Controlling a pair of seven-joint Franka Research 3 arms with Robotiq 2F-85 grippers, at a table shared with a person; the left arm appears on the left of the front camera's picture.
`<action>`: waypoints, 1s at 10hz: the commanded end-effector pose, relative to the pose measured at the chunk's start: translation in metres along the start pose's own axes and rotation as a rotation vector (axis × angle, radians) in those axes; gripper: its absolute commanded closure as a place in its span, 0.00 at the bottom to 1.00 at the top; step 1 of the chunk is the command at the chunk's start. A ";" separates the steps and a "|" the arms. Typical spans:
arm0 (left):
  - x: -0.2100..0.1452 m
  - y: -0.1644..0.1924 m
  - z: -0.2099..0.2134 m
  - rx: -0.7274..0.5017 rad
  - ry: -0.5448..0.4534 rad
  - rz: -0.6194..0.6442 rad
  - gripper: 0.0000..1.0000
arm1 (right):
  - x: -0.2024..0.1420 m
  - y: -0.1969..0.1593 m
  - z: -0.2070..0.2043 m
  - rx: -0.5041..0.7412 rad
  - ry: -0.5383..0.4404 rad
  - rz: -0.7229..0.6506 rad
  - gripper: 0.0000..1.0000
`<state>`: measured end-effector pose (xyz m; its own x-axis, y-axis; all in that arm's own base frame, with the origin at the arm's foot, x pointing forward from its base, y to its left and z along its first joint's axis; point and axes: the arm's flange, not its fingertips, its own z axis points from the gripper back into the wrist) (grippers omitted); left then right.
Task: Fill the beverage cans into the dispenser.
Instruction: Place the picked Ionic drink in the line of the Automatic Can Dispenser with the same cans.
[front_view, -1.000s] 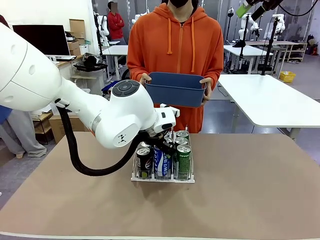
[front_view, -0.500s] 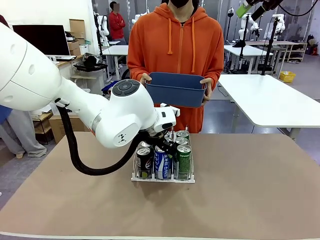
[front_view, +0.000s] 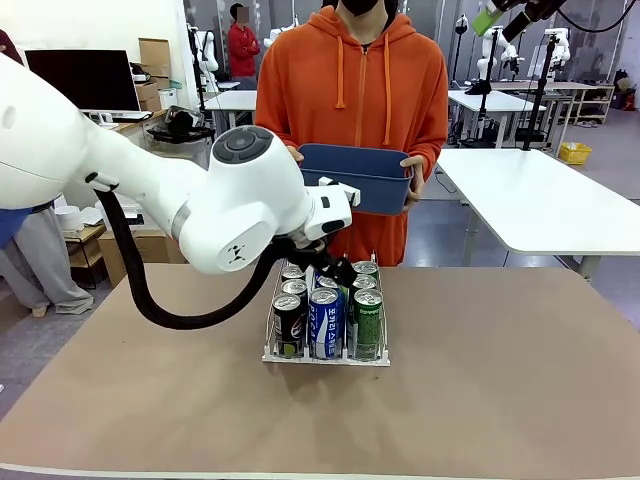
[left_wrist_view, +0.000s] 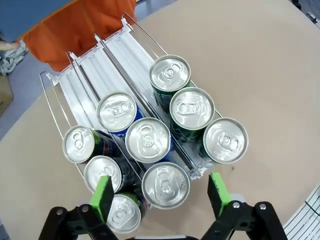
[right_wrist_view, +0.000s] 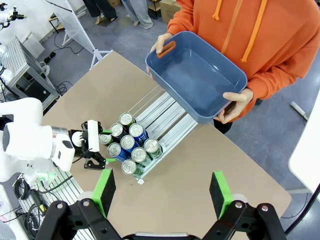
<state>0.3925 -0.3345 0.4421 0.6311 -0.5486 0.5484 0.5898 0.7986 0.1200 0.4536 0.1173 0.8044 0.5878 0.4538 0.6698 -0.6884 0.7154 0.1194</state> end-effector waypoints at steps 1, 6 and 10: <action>0.004 -0.003 0.018 0.022 0.049 -0.058 0.00 | -0.001 0.000 0.001 0.001 0.002 0.001 0.00; 0.005 -0.008 0.025 0.019 0.053 -0.086 0.00 | -0.001 0.000 0.001 0.001 0.002 0.001 0.00; 0.005 -0.008 0.025 0.019 0.053 -0.086 0.00 | -0.001 0.000 0.001 0.001 0.002 0.001 0.00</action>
<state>0.3800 -0.3362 0.4698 0.6010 -0.6429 0.4749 0.6477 0.7398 0.1819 0.4536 0.1173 0.8044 0.5878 0.4538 0.6698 -0.6884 0.7154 0.1194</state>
